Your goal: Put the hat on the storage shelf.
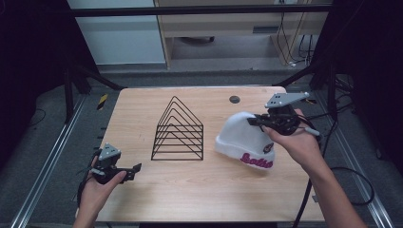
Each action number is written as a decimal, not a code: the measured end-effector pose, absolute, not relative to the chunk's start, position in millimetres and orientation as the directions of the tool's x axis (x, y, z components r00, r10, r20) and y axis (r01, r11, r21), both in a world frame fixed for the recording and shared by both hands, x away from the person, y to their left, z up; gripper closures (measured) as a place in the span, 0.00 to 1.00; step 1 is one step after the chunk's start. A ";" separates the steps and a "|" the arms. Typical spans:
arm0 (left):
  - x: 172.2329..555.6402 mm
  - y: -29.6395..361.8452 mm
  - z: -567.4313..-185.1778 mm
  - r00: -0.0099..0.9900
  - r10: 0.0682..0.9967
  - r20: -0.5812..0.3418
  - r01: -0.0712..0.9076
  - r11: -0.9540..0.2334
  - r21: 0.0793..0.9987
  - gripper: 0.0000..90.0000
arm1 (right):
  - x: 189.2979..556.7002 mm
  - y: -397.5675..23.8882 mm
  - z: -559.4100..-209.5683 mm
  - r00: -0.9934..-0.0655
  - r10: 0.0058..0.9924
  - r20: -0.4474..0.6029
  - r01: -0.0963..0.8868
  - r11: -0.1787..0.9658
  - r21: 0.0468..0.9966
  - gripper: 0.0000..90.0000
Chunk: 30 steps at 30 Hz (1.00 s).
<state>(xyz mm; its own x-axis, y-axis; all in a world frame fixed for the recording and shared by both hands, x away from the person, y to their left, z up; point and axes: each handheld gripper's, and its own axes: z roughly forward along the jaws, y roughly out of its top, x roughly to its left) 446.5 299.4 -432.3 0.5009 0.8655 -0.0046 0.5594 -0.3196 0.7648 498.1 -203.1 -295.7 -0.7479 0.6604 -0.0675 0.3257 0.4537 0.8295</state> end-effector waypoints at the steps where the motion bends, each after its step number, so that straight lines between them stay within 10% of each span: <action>1: 446.5 299.4 -432.3 0.501 0.866 -0.005 0.559 -0.320 0.765 0.06 | 498.1 -203.1 -295.7 -0.748 0.660 -0.068 0.326 0.454 0.830 0.94; 30: 472.3 267.1 -353.9 0.605 0.796 -0.031 0.449 -0.309 0.838 0.08 | 522.3 -165.1 -221.2 -0.757 0.646 -0.096 0.233 0.404 0.885 0.94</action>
<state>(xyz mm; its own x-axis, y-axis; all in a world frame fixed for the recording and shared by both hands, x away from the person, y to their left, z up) 472.3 267.1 -353.9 0.6051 0.7956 -0.0308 0.4494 -0.3093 0.8381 522.3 -165.1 -221.2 -0.7573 0.6461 -0.0956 0.2330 0.4040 0.8846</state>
